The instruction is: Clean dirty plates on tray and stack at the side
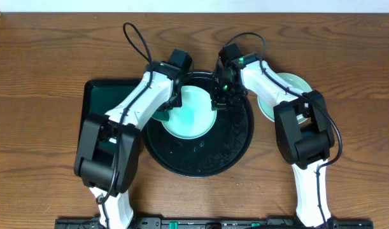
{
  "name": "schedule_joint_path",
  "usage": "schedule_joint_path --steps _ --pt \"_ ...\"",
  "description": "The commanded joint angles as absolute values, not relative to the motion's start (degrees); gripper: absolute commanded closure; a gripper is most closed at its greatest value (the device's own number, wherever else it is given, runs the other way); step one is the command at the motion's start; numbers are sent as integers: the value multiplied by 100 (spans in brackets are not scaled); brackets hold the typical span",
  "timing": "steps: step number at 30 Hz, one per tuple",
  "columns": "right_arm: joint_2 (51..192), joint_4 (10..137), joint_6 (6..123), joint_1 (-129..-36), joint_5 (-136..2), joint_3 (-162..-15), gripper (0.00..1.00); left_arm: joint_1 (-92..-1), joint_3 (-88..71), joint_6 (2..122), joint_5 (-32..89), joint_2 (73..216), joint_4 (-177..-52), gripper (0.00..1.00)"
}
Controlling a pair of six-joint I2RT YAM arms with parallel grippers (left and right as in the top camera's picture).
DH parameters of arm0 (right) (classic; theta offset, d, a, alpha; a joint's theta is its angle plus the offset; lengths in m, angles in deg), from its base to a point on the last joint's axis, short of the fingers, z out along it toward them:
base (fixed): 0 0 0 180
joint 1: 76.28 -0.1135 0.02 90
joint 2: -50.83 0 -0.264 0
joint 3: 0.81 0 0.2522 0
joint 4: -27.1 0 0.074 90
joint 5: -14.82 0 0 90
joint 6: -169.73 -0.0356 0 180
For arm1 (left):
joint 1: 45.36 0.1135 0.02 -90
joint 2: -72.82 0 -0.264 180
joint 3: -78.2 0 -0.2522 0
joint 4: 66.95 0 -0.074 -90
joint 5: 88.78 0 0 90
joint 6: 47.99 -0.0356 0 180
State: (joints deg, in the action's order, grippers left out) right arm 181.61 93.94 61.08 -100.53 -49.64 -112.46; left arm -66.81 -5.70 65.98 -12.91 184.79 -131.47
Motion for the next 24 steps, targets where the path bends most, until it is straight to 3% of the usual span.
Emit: schedule_joint_path --steps 1,6,15,24 --pt "18498 9446 6095 -10134 -5134 -11154 99 -6541 -194 6567 -1143 17937 -13361 93" --pt "18211 9453 6396 -10173 -5272 -11154 99 -5844 -150 6565 -306 17451 -13796 93" --pt "16889 9492 6610 -10907 -8397 -11154 99 -4159 -157 6482 125 17342 -14146 93" --pt "16152 9630 6608 -11948 -11313 -11154 99 -3759 -157 6480 123 17344 -14126 93"
